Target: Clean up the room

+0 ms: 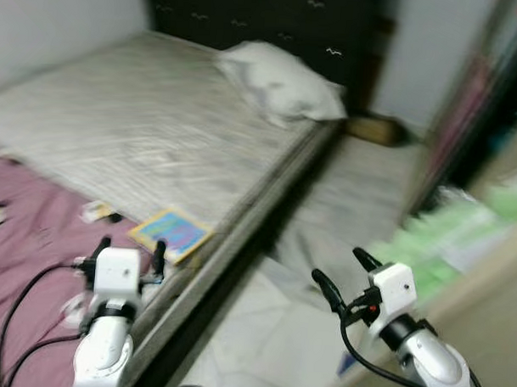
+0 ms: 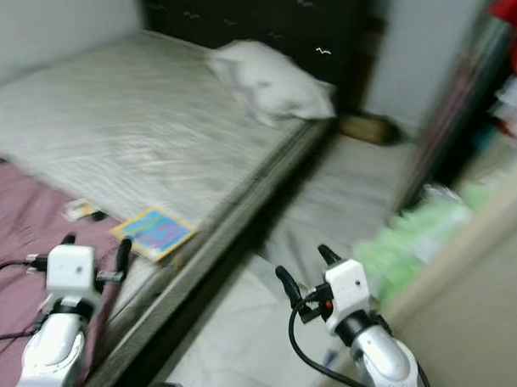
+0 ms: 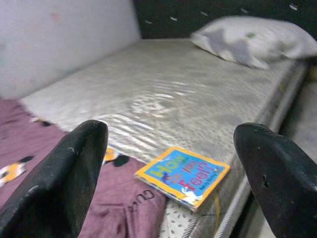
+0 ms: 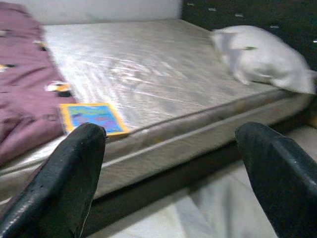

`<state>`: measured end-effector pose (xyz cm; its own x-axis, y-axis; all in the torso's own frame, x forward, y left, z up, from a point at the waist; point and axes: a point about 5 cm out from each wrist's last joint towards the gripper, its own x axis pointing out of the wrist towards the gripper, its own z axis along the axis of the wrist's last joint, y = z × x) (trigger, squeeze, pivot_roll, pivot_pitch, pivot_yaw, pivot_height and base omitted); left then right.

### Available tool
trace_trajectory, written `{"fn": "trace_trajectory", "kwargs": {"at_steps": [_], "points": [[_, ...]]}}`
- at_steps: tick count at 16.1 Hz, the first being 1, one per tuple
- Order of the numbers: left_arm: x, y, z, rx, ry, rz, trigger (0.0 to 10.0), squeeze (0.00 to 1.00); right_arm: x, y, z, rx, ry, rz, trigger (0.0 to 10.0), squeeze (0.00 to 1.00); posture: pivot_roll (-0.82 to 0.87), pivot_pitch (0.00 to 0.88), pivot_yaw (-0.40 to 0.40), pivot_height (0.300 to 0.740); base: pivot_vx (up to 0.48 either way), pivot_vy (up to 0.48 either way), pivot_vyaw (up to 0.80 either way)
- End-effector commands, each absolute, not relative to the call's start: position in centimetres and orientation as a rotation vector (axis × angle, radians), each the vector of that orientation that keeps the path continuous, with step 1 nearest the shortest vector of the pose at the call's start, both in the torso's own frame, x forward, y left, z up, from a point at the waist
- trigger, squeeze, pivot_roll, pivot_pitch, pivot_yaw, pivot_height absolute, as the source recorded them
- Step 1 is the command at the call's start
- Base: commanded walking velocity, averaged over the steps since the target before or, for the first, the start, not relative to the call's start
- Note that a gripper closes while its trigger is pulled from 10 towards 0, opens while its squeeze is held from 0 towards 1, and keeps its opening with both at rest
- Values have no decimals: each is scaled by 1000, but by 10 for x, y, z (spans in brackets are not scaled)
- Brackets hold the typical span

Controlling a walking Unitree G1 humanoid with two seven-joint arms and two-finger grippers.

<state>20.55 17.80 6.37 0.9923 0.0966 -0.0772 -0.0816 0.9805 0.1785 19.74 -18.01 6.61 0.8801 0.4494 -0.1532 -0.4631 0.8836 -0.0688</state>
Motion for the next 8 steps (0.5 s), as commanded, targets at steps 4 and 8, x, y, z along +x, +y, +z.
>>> {"fn": "trace_trajectory", "kwargs": {"at_steps": [4,8], "points": [[208,175,64,178,85,70,10000,0,220,-171,93,-79,48,464,10000,0,-70,12,12,740,0,0,788],[211,173,66,176,78,70,10000,0,231,-158,101,-43,12,467,10000,0,-65,11,14,740,0,0,781]]}}
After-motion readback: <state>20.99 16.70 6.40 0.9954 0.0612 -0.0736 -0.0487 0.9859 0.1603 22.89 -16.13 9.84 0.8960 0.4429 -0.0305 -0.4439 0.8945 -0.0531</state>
